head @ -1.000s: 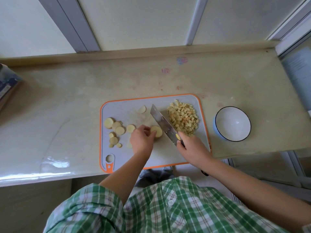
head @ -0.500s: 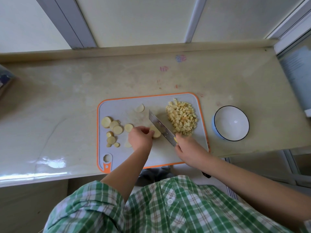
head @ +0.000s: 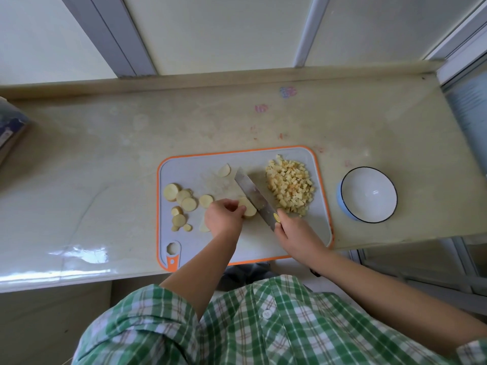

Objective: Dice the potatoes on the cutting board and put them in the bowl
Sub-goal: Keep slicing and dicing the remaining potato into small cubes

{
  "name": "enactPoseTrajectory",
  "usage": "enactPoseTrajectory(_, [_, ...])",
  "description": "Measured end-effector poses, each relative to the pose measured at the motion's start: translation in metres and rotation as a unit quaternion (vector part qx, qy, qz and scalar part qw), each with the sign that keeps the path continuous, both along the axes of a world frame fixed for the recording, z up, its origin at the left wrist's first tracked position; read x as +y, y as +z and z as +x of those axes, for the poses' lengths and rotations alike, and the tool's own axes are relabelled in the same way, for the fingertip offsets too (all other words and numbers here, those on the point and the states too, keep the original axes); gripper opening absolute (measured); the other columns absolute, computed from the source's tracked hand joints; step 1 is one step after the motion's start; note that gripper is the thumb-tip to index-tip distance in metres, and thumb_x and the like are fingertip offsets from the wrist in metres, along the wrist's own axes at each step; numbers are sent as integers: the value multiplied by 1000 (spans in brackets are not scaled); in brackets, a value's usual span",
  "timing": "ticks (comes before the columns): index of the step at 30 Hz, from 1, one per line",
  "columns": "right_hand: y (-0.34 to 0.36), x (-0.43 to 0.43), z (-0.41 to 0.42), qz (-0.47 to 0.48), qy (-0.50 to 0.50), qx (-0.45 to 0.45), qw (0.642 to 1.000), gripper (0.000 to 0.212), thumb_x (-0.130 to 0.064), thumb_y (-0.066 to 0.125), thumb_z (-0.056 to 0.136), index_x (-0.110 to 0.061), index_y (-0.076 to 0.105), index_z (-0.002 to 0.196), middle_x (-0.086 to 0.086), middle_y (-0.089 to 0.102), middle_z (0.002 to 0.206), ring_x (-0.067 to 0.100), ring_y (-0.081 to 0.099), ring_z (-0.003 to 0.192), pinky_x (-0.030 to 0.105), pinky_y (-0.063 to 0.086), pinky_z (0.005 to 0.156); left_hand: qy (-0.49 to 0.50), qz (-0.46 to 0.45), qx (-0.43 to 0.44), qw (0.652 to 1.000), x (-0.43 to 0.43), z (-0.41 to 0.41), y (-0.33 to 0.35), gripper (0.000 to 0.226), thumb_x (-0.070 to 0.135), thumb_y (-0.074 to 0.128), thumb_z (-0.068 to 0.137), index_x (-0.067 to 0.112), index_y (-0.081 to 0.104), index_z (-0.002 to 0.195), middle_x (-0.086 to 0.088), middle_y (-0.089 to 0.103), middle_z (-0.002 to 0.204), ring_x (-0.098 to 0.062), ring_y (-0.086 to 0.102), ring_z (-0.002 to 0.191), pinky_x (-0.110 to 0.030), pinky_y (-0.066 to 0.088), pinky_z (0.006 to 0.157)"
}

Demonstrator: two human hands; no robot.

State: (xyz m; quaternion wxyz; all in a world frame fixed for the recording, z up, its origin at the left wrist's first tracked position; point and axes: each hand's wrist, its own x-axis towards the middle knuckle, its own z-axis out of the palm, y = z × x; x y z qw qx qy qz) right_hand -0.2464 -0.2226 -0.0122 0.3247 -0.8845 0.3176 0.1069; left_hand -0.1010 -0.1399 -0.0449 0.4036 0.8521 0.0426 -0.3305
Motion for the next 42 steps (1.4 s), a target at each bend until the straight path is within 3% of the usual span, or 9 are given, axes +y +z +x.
enactPoseTrajectory(6, [22, -11, 7, 1, 17, -7, 1000, 23, -10, 42, 94, -17, 31, 74, 5, 42, 57, 28, 44, 53, 39, 28, 51, 10, 4, 3, 1000, 1, -1, 2, 9, 20, 80, 77, 23, 72, 79, 3, 73, 77, -18, 71, 72, -38, 60, 74])
enactPoseTrajectory(19, [16, -3, 1, -2, 41, 34, 999, 11, -11, 40, 95, -10, 39, 84, 3, 44, 64, 20, 43, 56, 34, 28, 49, 28, 2, 12, 1000, -1, -2, 2, 9, 20, 81, 77, 21, 73, 80, 1, 74, 77, -18, 71, 73, -36, 59, 77])
enactPoseTrajectory(25, [0, 4, 5, -7, 31, 30, 999, 9, -13, 40, 96, -14, 36, 88, 1, 42, 63, 26, 46, 60, 35, 30, 53, 25, 5, 13, 1000, 0, -2, 3, 9, 20, 80, 77, 20, 73, 81, 1, 74, 78, -18, 71, 74, -37, 59, 77])
enactPoseTrajectory(30, [-6, 5, 2, -16, 26, 14, 999, 6, -16, 39, 98, -12, 44, 98, 6, 51, 66, 27, 51, 59, 37, 35, 52, 24, 1, 18, 1000, 0, -3, 7, 9, 21, 80, 77, 21, 72, 81, 3, 73, 77, -16, 71, 73, -37, 59, 76])
enactPoseTrajectory(36, [13, -3, 9, 4, 13, -19, 1000, 17, -12, 42, 96, -16, 35, 82, 2, 44, 59, 23, 44, 54, 37, 28, 51, 9, -5, -4, 1000, 8, -4, 10, 6, 30, 75, 78, 27, 71, 78, 8, 72, 75, -14, 70, 72, -37, 59, 74])
enactPoseTrajectory(42, [25, -9, 9, 1, 68, 22, 997, 14, -12, 41, 95, -9, 38, 82, 4, 44, 64, 25, 46, 60, 38, 29, 54, 31, -4, 18, 999, 6, -4, 11, 6, 20, 74, 80, 24, 71, 77, 7, 72, 72, -13, 70, 69, -36, 60, 73])
